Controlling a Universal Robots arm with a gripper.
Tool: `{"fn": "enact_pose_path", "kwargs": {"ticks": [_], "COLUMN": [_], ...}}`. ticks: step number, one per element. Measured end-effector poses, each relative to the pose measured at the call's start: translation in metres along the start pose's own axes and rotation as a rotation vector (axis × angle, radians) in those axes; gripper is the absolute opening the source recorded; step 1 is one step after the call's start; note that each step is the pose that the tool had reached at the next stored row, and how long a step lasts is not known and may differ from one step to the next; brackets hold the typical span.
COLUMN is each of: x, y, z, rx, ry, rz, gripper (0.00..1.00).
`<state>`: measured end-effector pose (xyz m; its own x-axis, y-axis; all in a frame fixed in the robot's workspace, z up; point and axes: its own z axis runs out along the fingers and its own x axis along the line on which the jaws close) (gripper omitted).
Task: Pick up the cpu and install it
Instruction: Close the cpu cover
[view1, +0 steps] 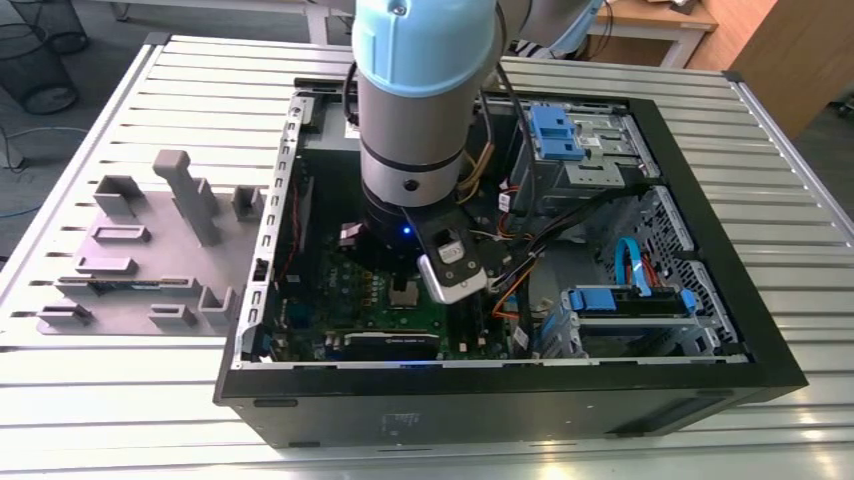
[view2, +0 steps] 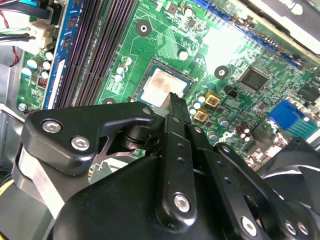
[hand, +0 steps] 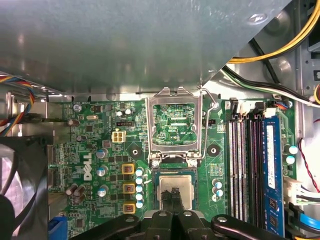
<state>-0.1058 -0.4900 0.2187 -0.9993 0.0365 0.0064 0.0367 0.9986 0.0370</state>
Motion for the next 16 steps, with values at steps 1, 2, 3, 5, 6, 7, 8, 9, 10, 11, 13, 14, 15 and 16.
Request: {"fn": "enact_pose_path", "kwargs": {"ticks": [1, 2, 3, 5, 6, 7, 8, 9, 10, 11, 13, 14, 15, 16], "x": [0.0, 0.0, 0.0001, 0.0001, 0.0001, 0.0001, 0.0001, 0.0001, 0.0001, 0.0001, 0.0001, 0.0001, 0.0001, 0.0001], "y": [0.0, 0.0001, 0.0002, 0.0003, 0.0004, 0.0004, 0.0005, 0.0006, 0.0006, 0.0006, 0.0006, 0.0006, 0.0006, 0.0006], "z": [-0.0014, -0.0029, -0.0045, -0.0085, -0.0101, -0.0117, -0.0131, -0.0144, -0.015, -0.015, -0.015, -0.015, -0.0151, -0.0152], "rx": [-0.0001, -0.0001, 0.0, 0.0, 0.0, 0.0, -0.0001, -0.0001, -0.0001, -0.0003, -0.0003, -0.0003, -0.0001, 0.0], "ry": [0.0, 0.0, 0.0, 0.0001, 0.0, 0.0, 0.0, 0.0, 0.0, -0.0001, -0.0001, -0.0001, 0.0, 0.0], "rz": [0.0, 0.0, 0.0, 0.0, 0.0, 0.0, 0.0, 0.0, 0.0, 0.0, 0.0, 0.0, 0.0, 0.0], "gripper": [0.11, 0.11, 0.11, 0.11, 0.11, 0.11, 0.11, 0.11, 0.11, 0.11, 0.11, 0.11, 0.11, 0.11]}}
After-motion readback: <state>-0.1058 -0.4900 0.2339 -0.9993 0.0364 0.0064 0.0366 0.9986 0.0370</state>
